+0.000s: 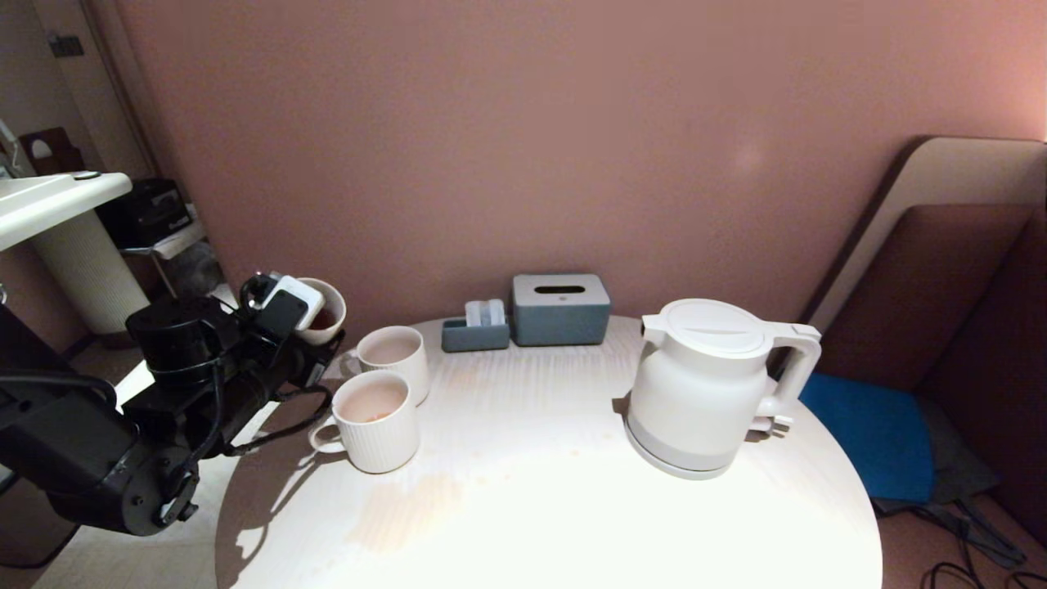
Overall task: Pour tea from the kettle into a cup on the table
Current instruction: Pour water into another cup
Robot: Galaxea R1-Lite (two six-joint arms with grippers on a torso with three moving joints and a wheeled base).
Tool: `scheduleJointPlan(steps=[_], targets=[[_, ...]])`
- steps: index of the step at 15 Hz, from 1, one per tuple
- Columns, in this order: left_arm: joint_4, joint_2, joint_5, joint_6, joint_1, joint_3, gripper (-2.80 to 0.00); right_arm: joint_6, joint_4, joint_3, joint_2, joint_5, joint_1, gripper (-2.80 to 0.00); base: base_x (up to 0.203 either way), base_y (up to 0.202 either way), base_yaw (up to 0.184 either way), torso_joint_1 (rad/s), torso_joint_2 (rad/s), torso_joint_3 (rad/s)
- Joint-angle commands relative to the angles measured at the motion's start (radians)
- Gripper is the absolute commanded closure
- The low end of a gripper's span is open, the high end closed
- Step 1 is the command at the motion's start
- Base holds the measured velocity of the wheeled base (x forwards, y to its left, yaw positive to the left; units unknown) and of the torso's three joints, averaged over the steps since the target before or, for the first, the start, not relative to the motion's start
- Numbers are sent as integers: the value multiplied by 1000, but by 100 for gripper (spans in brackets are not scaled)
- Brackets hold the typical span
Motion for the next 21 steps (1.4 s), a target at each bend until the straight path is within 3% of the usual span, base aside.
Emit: scheduleJointPlan(steps=[1,7,21], targets=[[-7,6,1,26,0,5,0,0,1,0,1,0,0,0,0,0,0,0,0,0],[-9,12,-1,148,-3,13,0,0,1,0,1,0,0,0,0,0,0,0,0,0],[-18,12,2,287,-42,60,0,0,-1,0,1,0,0,0,0,0,0,0,0,0]])
